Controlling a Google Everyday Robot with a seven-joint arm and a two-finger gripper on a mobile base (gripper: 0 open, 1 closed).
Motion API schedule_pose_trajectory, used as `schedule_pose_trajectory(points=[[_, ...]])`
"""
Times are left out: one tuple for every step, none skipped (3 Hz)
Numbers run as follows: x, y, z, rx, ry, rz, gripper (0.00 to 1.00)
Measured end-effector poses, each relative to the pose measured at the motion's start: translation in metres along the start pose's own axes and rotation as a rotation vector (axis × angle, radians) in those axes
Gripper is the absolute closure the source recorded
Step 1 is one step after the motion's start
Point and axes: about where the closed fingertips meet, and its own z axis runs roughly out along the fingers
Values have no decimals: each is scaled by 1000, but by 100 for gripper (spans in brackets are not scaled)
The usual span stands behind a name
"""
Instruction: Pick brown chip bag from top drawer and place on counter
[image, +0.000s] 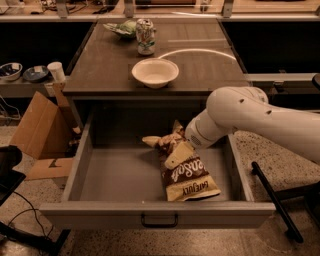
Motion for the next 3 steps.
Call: schedule_pose_trajectory(points=[[16, -5, 22, 8, 8, 20, 0], [17, -10, 43, 10, 24, 13, 17], [17, -10, 45, 9, 26, 11, 42]])
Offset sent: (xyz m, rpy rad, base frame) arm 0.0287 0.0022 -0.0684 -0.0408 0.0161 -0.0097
